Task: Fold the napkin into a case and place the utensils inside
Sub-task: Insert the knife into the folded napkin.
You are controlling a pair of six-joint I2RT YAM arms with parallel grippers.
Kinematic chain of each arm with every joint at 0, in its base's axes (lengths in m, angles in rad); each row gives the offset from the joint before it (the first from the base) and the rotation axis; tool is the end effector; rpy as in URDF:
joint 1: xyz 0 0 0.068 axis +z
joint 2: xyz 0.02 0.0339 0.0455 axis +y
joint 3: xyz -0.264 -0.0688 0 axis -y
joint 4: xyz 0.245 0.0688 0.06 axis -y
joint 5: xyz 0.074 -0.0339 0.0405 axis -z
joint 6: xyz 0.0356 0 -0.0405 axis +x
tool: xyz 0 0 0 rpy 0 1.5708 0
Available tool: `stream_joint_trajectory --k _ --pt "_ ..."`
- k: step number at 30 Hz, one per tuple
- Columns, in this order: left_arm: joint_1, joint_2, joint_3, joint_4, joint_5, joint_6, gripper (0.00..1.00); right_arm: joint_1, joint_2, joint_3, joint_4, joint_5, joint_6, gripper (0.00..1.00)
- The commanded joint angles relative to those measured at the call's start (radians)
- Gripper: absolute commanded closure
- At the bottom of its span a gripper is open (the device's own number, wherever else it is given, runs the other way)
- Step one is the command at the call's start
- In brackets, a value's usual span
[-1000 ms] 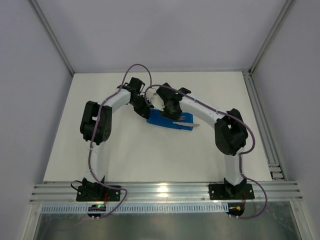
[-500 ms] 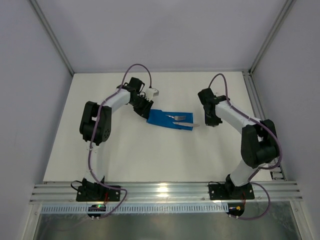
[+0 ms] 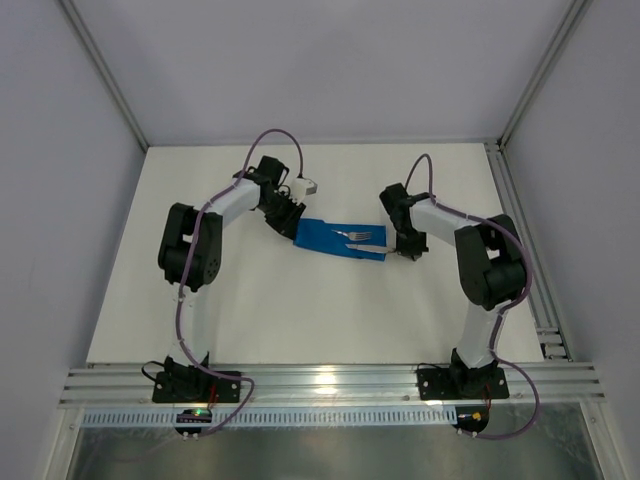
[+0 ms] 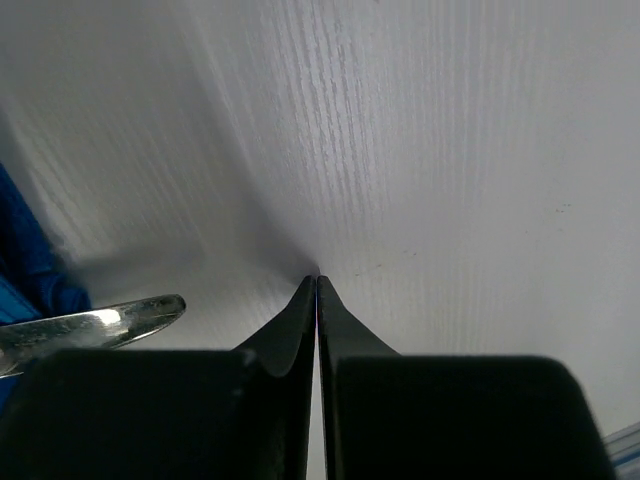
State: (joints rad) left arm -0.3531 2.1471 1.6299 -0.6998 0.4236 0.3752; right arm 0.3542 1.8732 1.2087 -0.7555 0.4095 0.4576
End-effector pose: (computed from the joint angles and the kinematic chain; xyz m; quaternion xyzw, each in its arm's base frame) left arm 0.4110 -0.1670 0.1660 0.3773 0.8861 -0.2050 0.1743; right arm 0.3280 0.1062 0.1562 0.0657 0.9742 -0.1571 0.1478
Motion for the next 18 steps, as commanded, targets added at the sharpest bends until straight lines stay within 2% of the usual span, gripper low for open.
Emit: stream_joint_trajectory --k 1,18 --pt "-0.003 -0.050 0.001 0.013 -0.005 0.013 0.69 0.020 0.049 0.072 0.048 0.014 0.044 0.96" --pt "-0.004 -0.039 0.002 0.011 0.020 0.010 0.68 0.094 0.055 0.126 0.094 -0.031 0.101 0.96"
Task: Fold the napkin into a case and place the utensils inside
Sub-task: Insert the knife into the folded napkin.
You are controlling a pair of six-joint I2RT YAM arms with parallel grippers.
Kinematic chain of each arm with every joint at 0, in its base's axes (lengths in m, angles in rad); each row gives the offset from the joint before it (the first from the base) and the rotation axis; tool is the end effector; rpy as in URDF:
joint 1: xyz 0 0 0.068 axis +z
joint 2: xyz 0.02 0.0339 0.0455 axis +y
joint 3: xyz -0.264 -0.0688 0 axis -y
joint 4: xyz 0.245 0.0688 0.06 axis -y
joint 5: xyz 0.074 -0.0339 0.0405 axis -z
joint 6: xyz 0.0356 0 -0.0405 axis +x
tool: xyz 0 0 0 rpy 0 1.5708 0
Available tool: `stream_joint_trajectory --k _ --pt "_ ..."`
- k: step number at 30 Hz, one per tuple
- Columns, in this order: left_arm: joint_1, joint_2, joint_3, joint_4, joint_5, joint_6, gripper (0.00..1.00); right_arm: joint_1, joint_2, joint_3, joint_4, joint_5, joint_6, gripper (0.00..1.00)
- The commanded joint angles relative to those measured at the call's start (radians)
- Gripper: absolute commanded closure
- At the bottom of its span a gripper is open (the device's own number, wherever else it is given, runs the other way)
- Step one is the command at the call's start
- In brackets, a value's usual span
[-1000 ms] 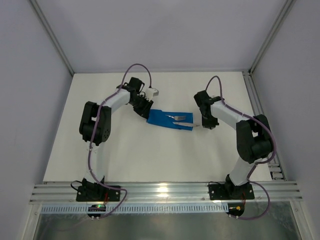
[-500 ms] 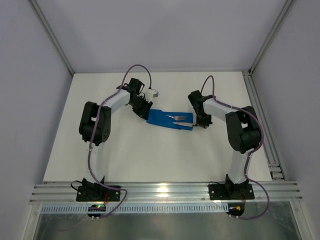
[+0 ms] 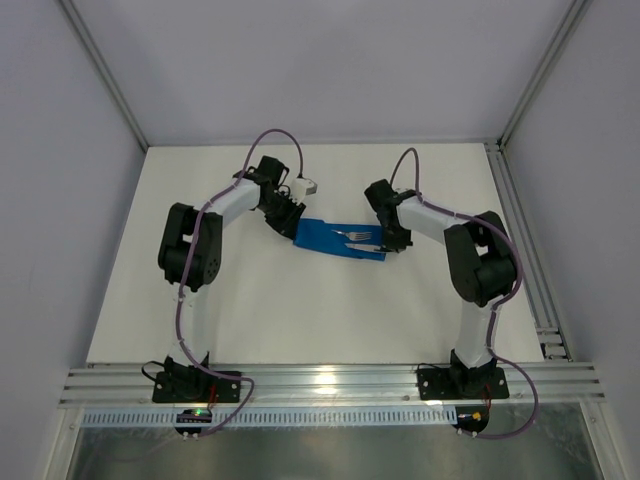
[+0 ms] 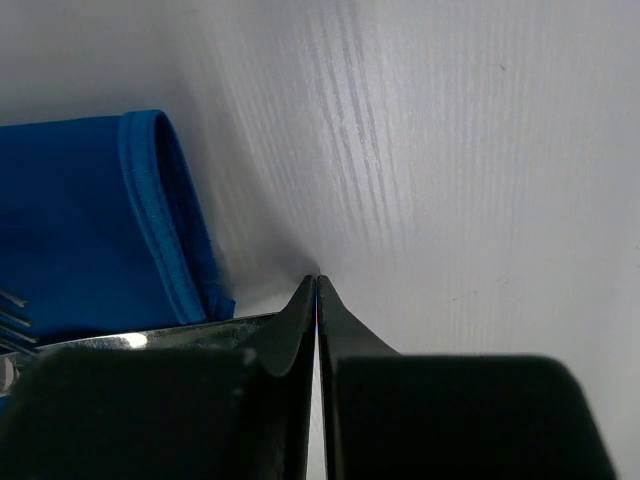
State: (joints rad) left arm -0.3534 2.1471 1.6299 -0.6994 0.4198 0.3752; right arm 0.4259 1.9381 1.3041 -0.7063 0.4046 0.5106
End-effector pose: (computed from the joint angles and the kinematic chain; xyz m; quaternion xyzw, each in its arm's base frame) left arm 0.4110 -0.1671 0.1660 0.3773 0.8865 -0.2032 0.1745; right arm 0.3447 0.1410 0.1592 0.0643 0.9713 -0.1273 0.1906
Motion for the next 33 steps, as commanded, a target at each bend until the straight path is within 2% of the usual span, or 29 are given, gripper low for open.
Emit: stream_joint_trajectory --k 1,9,25,28,29,30,33 --pt "-0.004 -0.038 0.004 0.011 0.024 0.010 0.68 0.034 0.002 0.041 0.042 -0.021 0.049 0.96" --pt "-0.006 -0.038 0.001 0.006 0.030 0.014 0.69 0.111 0.053 0.173 0.004 -0.013 0.054 0.96" --pt "-0.006 -0.052 -0.002 0.003 0.040 0.018 0.69 0.178 0.120 0.300 -0.044 0.031 0.028 0.96" --pt "-0.006 -0.055 -0.002 -0.003 0.034 0.022 0.69 0.171 0.104 0.299 -0.065 0.049 0.020 0.91" --pt "-0.004 -0.056 -0.002 -0.008 0.030 0.025 0.68 0.163 0.090 0.273 -0.062 0.048 0.020 0.87" --pt "-0.004 -0.058 -0.004 -0.008 0.021 0.028 0.68 0.154 0.070 0.252 -0.053 0.042 0.022 0.79" --pt "-0.004 -0.062 -0.004 -0.012 -0.002 0.027 0.66 0.100 -0.040 0.142 0.031 -0.025 0.028 0.74"
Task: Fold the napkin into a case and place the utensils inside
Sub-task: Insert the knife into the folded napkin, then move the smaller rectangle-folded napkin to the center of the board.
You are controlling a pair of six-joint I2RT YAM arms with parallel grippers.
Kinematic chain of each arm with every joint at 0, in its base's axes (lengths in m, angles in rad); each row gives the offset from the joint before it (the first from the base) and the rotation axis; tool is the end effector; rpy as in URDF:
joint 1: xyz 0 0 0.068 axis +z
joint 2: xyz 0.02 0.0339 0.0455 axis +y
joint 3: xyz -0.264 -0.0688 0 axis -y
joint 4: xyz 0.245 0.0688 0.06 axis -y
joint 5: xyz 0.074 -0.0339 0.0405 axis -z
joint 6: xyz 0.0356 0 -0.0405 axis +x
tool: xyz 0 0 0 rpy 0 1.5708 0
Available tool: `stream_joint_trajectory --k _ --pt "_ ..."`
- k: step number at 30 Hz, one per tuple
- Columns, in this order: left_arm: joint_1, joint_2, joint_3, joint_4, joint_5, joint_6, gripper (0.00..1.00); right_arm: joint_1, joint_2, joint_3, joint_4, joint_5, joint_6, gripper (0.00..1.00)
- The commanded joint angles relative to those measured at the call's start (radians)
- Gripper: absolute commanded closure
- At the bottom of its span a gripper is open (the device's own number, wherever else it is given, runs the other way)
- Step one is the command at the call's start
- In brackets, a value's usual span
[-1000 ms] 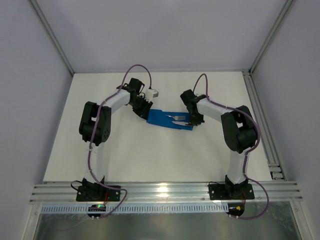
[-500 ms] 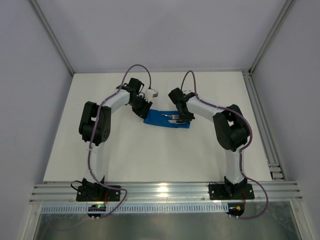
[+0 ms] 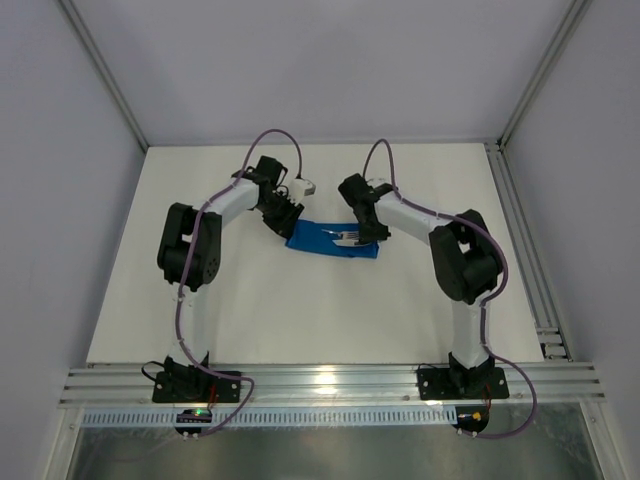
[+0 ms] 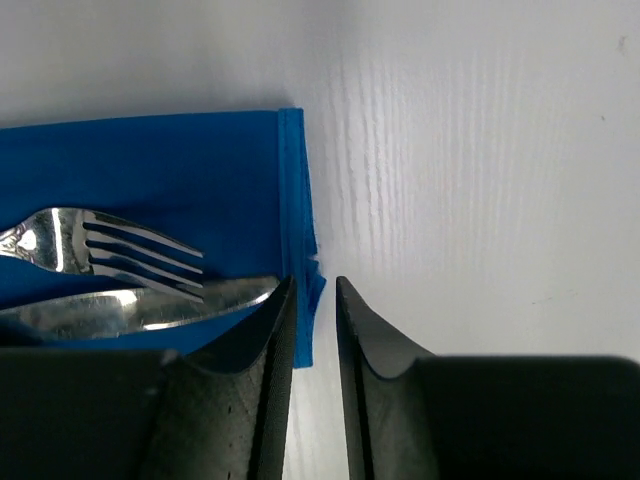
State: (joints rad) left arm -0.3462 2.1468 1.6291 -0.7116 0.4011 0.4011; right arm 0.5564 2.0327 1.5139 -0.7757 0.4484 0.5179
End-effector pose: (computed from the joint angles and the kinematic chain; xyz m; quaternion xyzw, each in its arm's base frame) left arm 0.4112 -0.1631 0.1652 0.3840 0.8867 -0.1917 0.1718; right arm 0.3555 0.2030 0.1784 0.0120 0.9661 -0.1205 0.2280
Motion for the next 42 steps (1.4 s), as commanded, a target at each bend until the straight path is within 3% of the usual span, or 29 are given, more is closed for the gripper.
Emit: stream_joint_trajectory --k 1,5,12,20,27,34,42 --pt "-0.011 -0.064 -0.003 -0.003 0.013 0.001 0.64 -0.042 -0.167 -0.099 0.136 -0.098 0.016 0.74" --pt "-0.011 -0.087 -0.003 -0.015 0.005 -0.007 0.61 -0.125 -0.308 -0.240 0.301 -0.276 0.005 0.66" --pt "-0.002 -0.149 0.011 -0.064 -0.016 -0.015 0.55 -0.159 -0.348 -0.419 0.513 -0.476 0.044 0.62" --pt "0.010 -0.211 0.064 -0.078 0.036 -0.037 0.52 -0.159 -0.382 -0.523 0.535 -0.453 0.119 0.62" --pt "-0.065 -0.038 0.143 -0.065 -0.091 -0.048 0.55 -0.159 -0.342 -0.592 0.619 -0.513 0.183 0.64" --pt "-0.066 0.041 0.129 -0.014 -0.197 -0.056 0.57 -0.170 -0.247 -0.537 0.605 -0.484 0.192 0.74" --pt "0.012 0.005 0.074 0.041 -0.246 -0.051 0.58 -0.161 0.013 -0.178 0.535 -0.531 0.206 0.80"
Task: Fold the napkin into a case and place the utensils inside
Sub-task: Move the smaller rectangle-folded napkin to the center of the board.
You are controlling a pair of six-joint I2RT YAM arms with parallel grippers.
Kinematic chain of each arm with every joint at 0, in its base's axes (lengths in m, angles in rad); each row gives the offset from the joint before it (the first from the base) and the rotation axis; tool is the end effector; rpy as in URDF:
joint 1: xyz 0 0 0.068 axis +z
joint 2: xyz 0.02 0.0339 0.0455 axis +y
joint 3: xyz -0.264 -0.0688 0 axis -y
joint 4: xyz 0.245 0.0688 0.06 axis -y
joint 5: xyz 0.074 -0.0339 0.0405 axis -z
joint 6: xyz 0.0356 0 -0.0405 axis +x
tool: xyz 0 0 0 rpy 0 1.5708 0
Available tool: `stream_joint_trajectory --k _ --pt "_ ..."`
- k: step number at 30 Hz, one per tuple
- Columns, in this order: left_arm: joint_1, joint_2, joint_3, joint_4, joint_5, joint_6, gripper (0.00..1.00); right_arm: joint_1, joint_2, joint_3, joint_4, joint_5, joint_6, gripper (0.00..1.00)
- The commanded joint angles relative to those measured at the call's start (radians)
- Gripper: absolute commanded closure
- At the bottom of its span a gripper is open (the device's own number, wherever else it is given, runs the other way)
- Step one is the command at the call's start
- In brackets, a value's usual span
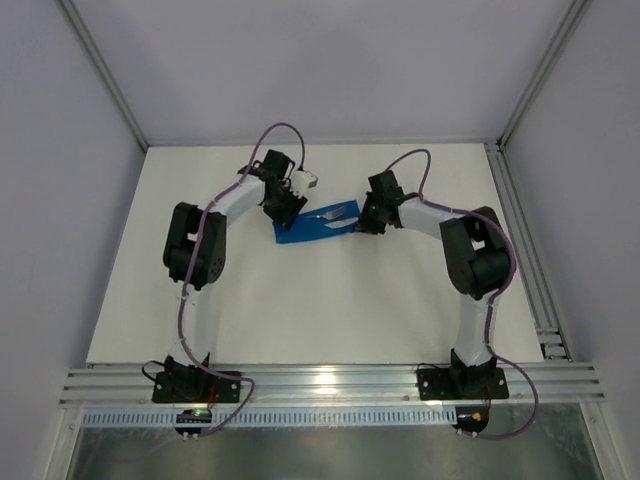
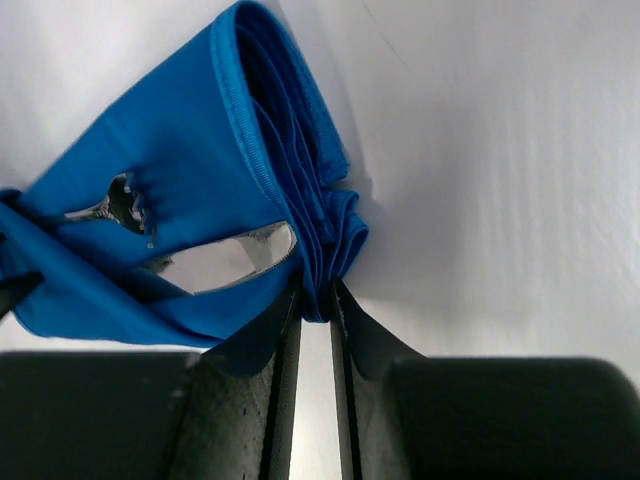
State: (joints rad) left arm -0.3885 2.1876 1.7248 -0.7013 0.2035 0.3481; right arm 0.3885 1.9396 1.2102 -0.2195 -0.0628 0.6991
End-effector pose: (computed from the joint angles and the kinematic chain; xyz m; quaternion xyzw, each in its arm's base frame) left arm 0.4246 -0.1816 0.1732 0.3699 0.9016 -0.1035 0.1989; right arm 0.3709 0.1542 0.1522 0.1377 0.9416 0.1838 0.2462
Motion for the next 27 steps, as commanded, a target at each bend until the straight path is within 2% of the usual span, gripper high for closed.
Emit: stream_joint_trajectory --k 1,3,6,9,15,20,22,27 --pt "0.068 -0.037 -0.025 0.028 -0.044 0.006 0.58 0.010 0.134 0.202 -0.041 -0.028 0.033 0.80" --pt "0.097 -0.051 -0.037 0.026 -0.024 0.026 0.58 0.016 0.183 0.264 -0.053 -0.038 0.054 0.80" --pt "0.109 -0.084 -0.071 0.042 -0.044 0.049 0.51 0.026 0.252 0.345 -0.031 -0.060 0.085 0.80" --pt "0.122 -0.104 -0.062 0.060 -0.067 0.048 0.51 0.046 0.314 0.452 -0.004 -0.071 0.103 0.79" --pt "0.178 -0.106 0.021 0.020 -0.069 0.009 0.50 0.066 0.490 0.785 -0.092 -0.071 0.126 0.78" --pt "0.198 -0.144 0.013 -0.007 -0.061 0.019 0.48 0.067 0.587 0.920 -0.107 -0.075 0.139 0.77" --pt "0.201 -0.158 0.013 -0.020 -0.053 0.026 0.48 0.067 0.596 0.977 -0.130 -0.065 0.119 0.75" --pt "0.204 -0.184 0.007 -0.044 -0.027 0.026 0.48 0.061 0.532 0.997 -0.112 -0.040 0.022 0.66"
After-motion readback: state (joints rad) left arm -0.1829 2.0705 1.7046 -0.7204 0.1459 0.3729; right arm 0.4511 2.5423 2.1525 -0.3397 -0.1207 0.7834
